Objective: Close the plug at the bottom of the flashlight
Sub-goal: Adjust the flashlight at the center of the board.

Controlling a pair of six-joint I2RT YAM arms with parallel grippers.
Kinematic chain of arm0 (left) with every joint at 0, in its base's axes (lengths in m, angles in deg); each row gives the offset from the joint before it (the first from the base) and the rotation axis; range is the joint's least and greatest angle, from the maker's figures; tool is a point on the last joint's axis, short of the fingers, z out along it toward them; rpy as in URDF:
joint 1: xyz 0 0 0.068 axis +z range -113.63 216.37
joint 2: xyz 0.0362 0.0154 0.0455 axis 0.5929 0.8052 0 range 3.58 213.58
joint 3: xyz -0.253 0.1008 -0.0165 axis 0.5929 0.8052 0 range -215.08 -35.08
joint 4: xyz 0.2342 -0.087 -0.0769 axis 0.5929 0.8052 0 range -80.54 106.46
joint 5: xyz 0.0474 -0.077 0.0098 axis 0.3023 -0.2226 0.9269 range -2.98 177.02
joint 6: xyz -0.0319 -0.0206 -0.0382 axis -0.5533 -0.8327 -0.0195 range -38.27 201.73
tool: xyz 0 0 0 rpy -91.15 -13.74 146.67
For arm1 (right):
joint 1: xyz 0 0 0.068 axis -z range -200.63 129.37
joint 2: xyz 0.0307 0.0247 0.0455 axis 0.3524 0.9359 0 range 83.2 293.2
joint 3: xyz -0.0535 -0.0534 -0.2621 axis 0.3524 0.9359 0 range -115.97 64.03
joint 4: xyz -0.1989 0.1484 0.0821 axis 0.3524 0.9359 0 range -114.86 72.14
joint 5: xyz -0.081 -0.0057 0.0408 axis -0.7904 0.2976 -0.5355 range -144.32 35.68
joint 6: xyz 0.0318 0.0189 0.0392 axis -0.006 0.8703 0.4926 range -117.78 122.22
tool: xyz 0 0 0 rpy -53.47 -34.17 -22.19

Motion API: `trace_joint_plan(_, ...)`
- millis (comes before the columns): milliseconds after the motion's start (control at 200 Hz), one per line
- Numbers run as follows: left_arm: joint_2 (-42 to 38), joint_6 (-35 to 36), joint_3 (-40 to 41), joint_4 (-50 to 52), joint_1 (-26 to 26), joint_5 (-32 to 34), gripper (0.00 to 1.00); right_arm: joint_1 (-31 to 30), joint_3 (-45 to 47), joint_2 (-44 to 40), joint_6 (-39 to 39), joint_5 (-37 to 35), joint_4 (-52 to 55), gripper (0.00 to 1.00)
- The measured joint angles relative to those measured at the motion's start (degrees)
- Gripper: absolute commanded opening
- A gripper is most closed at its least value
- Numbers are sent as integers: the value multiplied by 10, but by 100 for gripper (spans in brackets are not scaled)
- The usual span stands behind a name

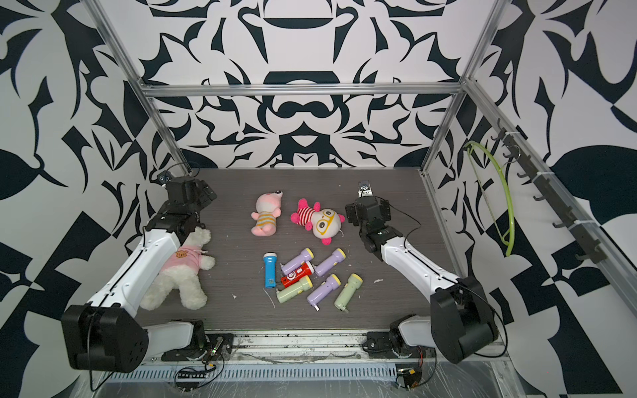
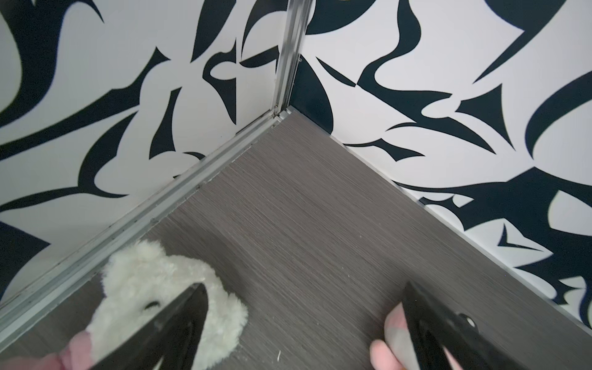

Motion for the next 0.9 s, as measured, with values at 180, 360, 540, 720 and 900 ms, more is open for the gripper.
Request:
trace_joint_plan(180,-39,-12,-10,34,0,-21,99,-50,-35,-19,7,15,82,50)
trace_joint_plan(360,-22,-14,-58,101,0,-57,94,-104,-59,-15,23,27,169,35)
trace_joint_plan(540,-26,-14,-60,145,-3,-130,79,-155,-92,16,41,66,226,10)
trace_joint_plan(720,-65,-15,-18,176,-39,-183,44,-212,-93,41,64,106,247,0)
trace_joint_plan(900,-92,-19,38,202,-75,-199,40,-286,-97,81,74,136,251,0)
